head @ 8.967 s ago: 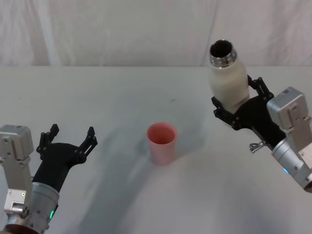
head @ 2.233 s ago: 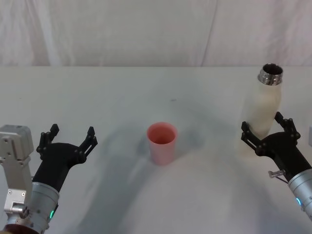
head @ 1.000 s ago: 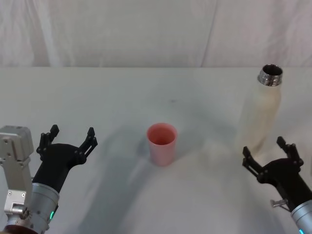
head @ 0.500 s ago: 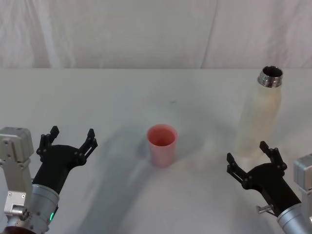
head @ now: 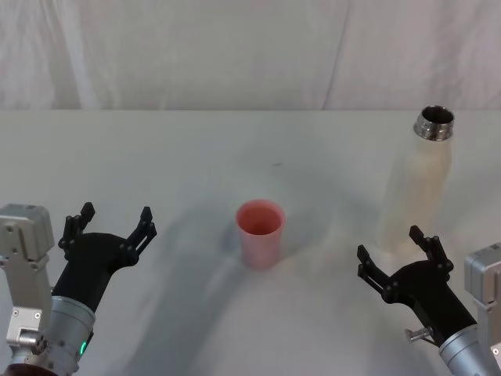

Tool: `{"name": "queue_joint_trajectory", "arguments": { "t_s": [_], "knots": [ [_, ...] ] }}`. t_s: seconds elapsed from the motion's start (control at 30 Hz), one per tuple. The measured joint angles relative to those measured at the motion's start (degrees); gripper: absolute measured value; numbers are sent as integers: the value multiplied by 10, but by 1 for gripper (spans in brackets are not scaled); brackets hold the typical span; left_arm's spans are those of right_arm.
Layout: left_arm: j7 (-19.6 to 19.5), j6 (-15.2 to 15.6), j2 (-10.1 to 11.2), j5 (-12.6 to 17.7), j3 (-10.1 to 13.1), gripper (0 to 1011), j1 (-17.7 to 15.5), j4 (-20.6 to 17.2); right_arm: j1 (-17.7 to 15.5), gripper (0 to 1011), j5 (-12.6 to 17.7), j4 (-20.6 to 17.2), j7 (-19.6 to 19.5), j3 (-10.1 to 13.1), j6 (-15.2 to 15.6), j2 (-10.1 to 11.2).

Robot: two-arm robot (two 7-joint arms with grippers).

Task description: Grasp the thermos with one hand and pour water into the cup lid.

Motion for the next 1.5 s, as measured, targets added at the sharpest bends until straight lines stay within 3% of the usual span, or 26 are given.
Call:
{"name": "queue_joint_trajectory", "arguments": {
  "t_s": [1.5],
  "knots": [
    [0,0,0,0,0,1001,0,0,-1,1000,0,-1,-1,1,0,0]
  ]
}}
